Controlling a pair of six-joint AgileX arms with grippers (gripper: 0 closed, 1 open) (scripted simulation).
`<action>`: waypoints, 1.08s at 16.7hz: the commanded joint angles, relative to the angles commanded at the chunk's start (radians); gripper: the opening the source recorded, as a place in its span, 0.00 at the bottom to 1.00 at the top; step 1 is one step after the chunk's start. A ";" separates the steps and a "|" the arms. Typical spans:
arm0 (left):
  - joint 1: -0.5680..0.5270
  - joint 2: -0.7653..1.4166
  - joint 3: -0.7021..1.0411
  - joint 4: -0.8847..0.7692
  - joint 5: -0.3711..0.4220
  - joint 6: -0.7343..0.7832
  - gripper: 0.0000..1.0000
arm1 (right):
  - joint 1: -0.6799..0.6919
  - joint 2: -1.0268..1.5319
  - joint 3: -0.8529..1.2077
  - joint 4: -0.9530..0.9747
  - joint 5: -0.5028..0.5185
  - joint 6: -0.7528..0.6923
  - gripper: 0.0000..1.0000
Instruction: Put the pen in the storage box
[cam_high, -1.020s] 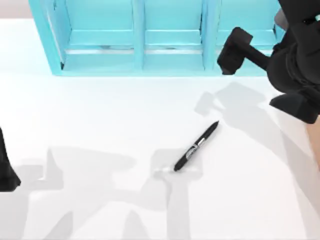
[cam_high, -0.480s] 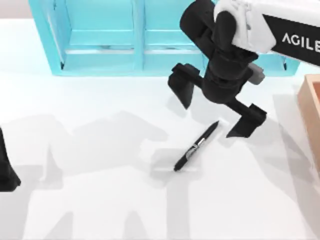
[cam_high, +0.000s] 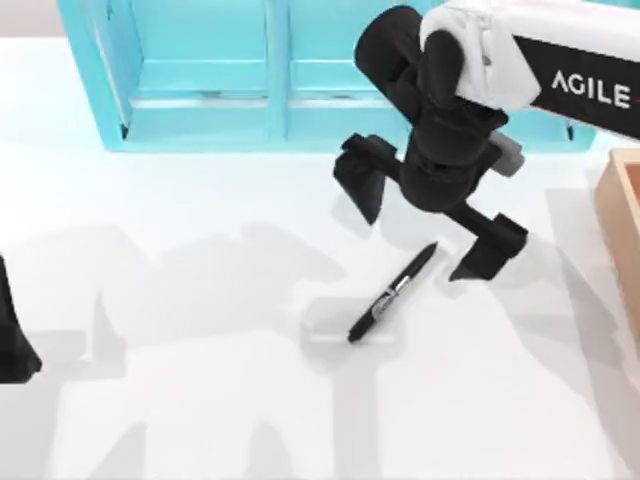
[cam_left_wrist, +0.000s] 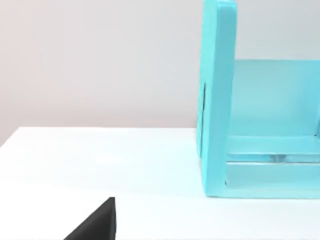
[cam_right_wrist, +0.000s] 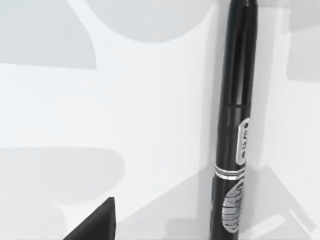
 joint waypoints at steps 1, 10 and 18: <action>0.000 0.000 0.000 0.000 0.000 0.000 1.00 | 0.001 0.013 -0.013 0.023 0.000 0.000 1.00; 0.000 0.000 0.000 0.000 0.000 0.000 1.00 | 0.010 0.145 -0.145 0.293 0.002 0.010 1.00; 0.000 0.000 0.000 0.000 0.000 0.000 1.00 | 0.010 0.145 -0.145 0.293 0.002 0.010 0.55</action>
